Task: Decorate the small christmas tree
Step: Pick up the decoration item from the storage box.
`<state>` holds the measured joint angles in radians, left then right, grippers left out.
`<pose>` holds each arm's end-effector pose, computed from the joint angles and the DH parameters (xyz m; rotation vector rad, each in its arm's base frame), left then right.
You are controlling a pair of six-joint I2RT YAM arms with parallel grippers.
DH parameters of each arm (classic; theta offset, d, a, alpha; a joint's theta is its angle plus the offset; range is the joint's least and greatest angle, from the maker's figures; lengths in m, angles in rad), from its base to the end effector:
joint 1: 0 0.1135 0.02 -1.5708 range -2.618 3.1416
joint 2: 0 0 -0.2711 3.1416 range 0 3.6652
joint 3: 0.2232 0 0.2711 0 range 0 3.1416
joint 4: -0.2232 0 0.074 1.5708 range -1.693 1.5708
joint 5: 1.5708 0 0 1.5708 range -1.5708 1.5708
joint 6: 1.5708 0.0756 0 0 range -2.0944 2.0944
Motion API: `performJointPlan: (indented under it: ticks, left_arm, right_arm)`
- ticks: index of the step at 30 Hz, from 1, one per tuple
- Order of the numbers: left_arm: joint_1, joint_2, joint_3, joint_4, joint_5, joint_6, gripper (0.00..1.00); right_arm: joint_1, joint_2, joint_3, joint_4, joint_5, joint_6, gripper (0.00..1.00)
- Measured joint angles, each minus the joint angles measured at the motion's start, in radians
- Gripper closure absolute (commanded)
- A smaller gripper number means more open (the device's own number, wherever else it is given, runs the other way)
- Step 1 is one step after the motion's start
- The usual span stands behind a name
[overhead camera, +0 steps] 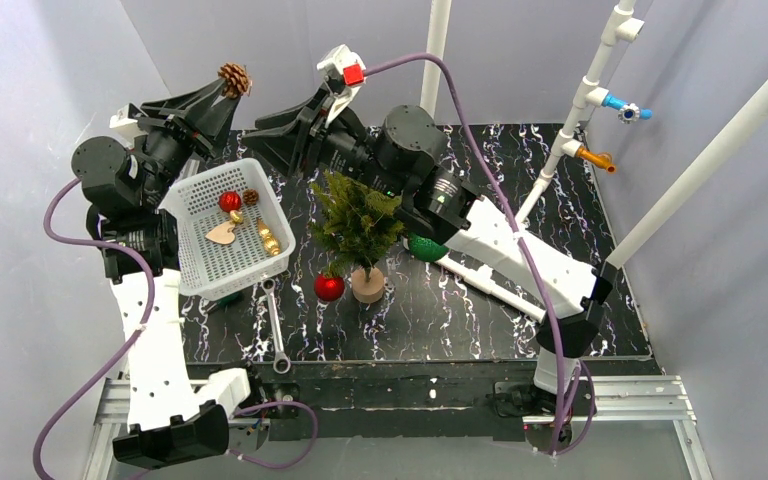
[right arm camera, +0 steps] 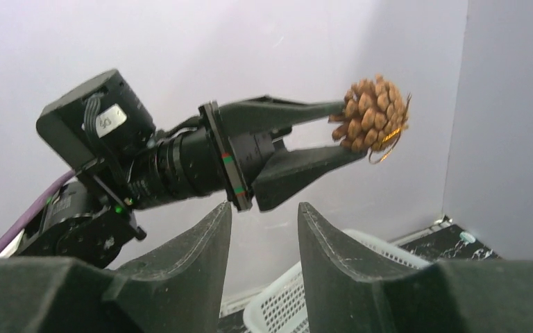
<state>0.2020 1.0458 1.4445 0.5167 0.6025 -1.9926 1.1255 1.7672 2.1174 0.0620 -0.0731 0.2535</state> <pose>0.1923 -0.0043 0.6141 -0.3532 0.9474 -1.8583 0.1835 0.3972 0.5863 -0.5920 1.1049 1.2524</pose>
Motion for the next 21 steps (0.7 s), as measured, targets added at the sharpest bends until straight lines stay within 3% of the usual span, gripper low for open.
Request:
performJointPlan:
  ticks: [12,21]
  left_arm:
    - [-0.016,0.016,-0.01,0.028,-0.002,-0.016,0.75]
    - [-0.019,0.017,-0.01,0.032,-0.008,-0.023,0.75]
  right_arm:
    - [-0.038,0.106,0.155,0.045,0.138,-0.016,0.64]
    - [-0.07,0.13,0.183,0.037,0.159,0.026,0.59]
